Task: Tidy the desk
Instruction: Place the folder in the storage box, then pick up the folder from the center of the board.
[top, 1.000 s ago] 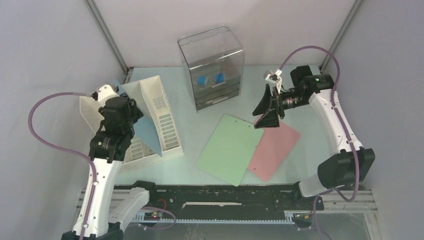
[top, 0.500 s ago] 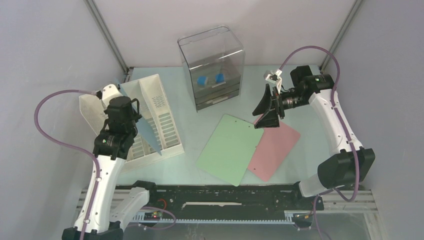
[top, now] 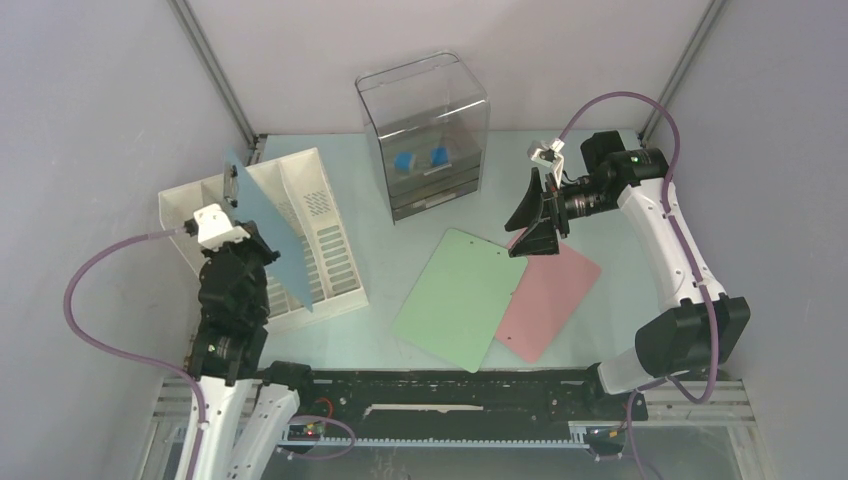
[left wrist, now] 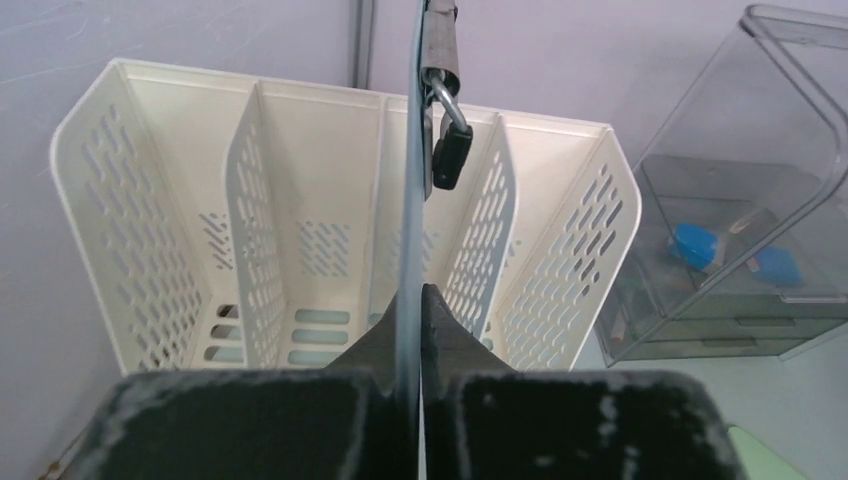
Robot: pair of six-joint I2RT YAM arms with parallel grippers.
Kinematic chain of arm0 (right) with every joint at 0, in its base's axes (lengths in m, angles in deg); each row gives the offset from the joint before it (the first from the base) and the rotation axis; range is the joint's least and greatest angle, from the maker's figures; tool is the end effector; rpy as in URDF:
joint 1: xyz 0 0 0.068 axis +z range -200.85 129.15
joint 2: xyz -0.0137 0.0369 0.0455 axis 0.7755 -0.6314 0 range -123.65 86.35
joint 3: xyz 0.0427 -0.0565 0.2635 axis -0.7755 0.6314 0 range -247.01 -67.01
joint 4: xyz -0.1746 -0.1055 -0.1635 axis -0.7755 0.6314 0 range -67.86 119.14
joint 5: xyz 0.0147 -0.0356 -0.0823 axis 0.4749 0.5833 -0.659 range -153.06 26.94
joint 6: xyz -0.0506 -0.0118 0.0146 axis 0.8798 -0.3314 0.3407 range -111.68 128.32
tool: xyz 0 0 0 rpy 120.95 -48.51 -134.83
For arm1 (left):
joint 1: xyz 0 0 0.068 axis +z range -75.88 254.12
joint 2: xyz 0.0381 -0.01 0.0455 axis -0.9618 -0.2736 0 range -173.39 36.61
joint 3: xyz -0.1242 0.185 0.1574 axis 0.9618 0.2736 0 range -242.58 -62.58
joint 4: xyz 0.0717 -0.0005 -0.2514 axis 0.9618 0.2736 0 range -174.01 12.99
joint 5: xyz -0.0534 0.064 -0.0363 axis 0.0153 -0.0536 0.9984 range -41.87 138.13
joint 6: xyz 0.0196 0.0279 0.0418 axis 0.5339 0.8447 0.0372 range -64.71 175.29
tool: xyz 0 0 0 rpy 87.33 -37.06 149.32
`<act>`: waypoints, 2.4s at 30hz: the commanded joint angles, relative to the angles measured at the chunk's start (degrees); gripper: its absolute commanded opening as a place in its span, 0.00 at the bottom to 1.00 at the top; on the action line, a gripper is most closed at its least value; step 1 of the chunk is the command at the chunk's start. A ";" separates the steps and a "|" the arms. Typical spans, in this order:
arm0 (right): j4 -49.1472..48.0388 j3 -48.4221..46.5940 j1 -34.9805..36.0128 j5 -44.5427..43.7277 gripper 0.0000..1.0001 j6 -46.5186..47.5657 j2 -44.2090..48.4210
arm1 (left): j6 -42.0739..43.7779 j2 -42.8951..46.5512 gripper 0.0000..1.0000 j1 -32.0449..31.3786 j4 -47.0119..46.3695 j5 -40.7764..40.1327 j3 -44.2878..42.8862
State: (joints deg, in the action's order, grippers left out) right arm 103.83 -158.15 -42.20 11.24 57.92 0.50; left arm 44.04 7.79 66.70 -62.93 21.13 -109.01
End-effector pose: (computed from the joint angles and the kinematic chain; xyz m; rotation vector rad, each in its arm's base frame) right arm 0.2507 0.0729 0.3780 -1.1893 1.7444 1.4050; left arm 0.1108 0.0019 0.3656 -0.4112 1.5735 0.1335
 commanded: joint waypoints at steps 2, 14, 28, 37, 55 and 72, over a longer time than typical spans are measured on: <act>0.71 -1.12 -0.20 1.86 1.00 1.20 0.23 | 5.27 4.04 0.00 0.38 -18.33 3.49 7.07; 1.31 -1.22 -0.47 1.85 1.00 1.87 0.50 | 12.31 5.71 0.00 0.39 -25.65 5.18 14.61; 1.98 -1.39 -0.62 2.00 1.00 2.44 0.16 | 5.86 7.39 0.77 0.38 -13.29 5.31 11.45; 2.20 -1.24 -0.73 1.30 1.00 3.25 0.06 | -1.58 6.03 0.98 0.38 4.10 17.33 -2.32; 1.65 -0.46 -3.83 0.66 1.00 3.68 0.24 | -14.94 4.83 1.00 0.34 7.79 50.84 -11.55; 1.63 -0.19 -8.20 1.24 1.00 3.73 -1.21 | -12.86 0.96 1.00 -26.00 2.35 38.39 -5.18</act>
State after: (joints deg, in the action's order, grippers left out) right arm 105.47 -158.15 -49.68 11.15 60.52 -0.39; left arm 29.88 11.94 48.78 -56.85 67.42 -114.69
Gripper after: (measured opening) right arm 0.993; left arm 0.996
